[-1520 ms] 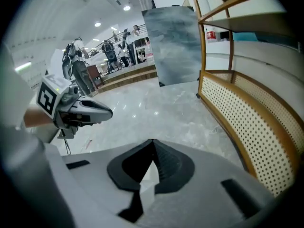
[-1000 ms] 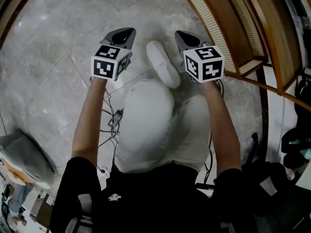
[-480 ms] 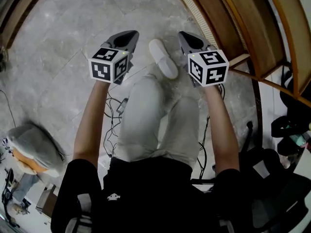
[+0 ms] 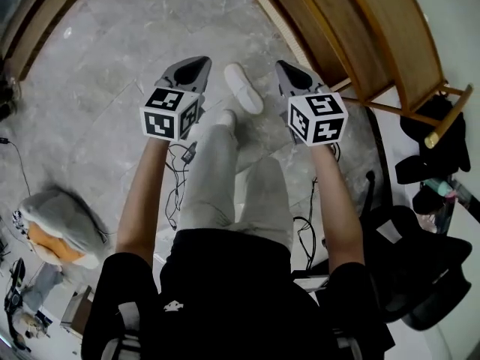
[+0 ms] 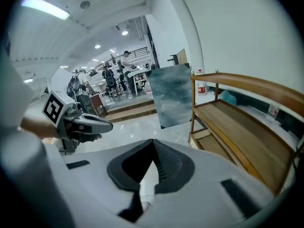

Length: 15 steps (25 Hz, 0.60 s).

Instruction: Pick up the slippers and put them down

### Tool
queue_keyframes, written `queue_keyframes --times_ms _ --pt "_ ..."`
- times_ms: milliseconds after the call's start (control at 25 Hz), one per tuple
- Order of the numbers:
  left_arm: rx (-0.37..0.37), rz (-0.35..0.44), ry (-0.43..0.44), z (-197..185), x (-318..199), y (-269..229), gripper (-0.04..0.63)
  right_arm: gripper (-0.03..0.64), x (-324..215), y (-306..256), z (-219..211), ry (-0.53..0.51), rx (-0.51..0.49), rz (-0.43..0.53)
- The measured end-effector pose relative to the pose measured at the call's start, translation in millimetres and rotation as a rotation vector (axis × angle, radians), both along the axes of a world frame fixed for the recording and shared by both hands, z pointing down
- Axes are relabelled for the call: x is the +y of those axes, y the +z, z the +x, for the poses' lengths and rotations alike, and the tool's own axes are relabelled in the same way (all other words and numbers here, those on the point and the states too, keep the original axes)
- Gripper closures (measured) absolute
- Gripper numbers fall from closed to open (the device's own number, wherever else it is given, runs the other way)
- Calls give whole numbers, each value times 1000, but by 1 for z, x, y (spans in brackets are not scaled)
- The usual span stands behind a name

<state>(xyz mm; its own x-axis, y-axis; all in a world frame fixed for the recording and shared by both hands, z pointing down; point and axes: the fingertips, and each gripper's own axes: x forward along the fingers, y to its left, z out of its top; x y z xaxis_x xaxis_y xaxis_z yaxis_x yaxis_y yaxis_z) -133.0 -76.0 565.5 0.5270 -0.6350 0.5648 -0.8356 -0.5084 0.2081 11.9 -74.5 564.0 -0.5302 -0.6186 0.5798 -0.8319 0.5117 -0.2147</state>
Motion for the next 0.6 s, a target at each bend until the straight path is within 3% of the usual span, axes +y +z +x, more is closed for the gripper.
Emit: queue_keyframes --times_ms 400,600 --pt "-41 105 45 21 34 -160 591 618 36 -164 2 -6 -31 79" --pt "-17 142 47 35 57 -229 591 618 57 -232 10 -9 -36 112"
